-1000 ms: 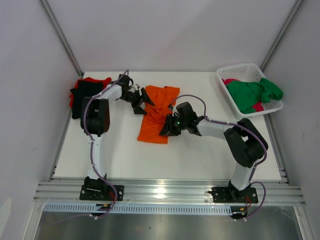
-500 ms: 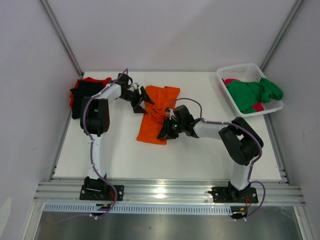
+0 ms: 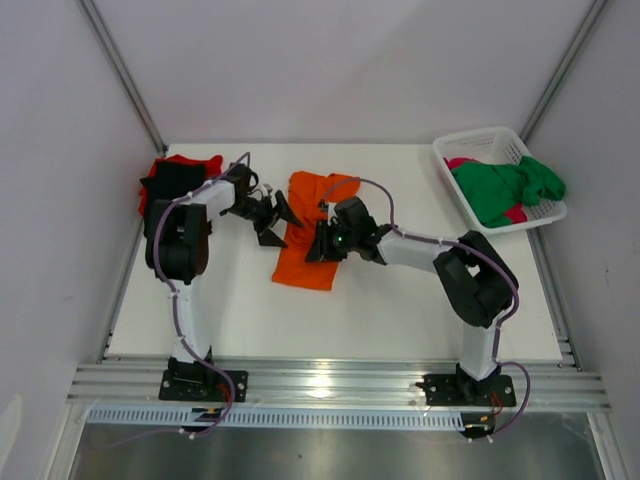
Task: Fold and stack the t-shirts
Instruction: Fold the folded rectangular tshirt in 1/3 of the way
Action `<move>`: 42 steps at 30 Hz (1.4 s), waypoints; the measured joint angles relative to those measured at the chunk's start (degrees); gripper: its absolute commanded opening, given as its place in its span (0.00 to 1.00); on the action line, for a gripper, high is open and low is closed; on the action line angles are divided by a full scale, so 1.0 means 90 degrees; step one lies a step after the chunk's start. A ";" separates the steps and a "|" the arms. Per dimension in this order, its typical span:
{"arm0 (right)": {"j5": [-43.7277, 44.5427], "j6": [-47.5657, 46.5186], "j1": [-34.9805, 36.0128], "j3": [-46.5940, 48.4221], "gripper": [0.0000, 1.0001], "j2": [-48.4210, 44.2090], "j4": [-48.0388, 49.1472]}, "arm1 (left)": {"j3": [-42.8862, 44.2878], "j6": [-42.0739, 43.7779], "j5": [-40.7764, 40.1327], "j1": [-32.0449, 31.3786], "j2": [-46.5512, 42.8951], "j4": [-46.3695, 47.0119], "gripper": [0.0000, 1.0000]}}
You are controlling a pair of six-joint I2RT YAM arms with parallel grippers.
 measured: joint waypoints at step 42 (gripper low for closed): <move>0.0019 -0.0155 0.0032 0.0763 0.32 0.0697 -0.0012 | -0.0874 0.0355 -0.0219 0.0027 -0.1447 -0.0214 0.80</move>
